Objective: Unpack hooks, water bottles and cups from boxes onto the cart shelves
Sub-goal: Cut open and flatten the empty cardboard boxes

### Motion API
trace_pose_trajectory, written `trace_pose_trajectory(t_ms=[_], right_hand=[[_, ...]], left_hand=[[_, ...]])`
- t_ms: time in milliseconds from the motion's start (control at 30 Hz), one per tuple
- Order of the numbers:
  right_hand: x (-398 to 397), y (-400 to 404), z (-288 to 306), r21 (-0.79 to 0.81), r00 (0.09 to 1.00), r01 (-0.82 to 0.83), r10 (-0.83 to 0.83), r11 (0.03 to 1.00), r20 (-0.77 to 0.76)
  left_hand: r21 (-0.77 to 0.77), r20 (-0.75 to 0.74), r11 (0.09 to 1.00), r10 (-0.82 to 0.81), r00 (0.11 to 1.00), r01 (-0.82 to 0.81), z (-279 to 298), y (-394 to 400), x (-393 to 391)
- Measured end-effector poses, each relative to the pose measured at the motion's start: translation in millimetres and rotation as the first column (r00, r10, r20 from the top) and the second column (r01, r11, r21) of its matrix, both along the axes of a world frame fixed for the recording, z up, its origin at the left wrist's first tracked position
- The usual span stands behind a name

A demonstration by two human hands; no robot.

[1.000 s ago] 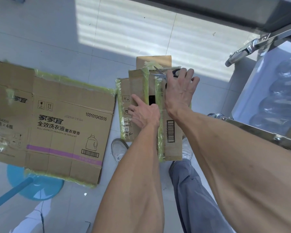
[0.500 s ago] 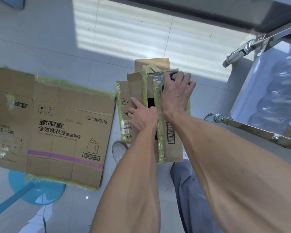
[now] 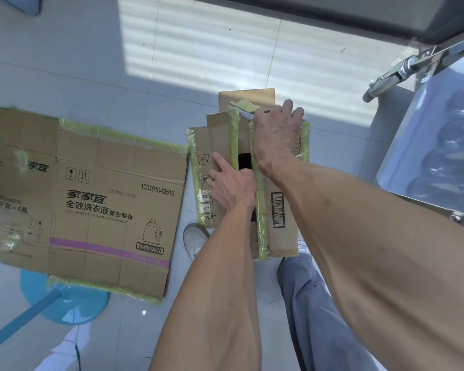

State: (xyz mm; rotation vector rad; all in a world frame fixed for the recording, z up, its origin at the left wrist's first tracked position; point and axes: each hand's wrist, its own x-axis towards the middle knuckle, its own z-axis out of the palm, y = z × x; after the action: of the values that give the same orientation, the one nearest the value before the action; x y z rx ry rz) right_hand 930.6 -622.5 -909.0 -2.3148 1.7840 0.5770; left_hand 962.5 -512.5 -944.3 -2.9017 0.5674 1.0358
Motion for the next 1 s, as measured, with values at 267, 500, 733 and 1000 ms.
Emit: trace_pose_trajectory(t_ms=[267,500,733,1000], right_hand=[[-14.1,35.3,-9.3,0.051,0.981,0.195,-0.195,0.979,-0.010],[-24.1,69.7,-5.6,0.200,0.810,0.581,-0.586,0.789,-0.041],[-31.4,118.7,-7.6,0.162,0.708,0.690,-0.705,0.705,0.051],[-45.2,174.1,-20.4,0.050,0.423,0.902,-0.901,0.429,0.094]], left_hand=[[-0.141,0.055,0.987,0.087,0.995,-0.078,10.8,8.4,14.4],[-0.042,0.397,0.978,-0.172,0.901,0.205,16.1,37.5,59.9],[0.150,0.300,0.475,-0.857,0.418,0.867,5.4,68.8,79.7],[0.060,0.140,0.142,-0.981,0.133,0.988,6.5,9.2,-3.8]])
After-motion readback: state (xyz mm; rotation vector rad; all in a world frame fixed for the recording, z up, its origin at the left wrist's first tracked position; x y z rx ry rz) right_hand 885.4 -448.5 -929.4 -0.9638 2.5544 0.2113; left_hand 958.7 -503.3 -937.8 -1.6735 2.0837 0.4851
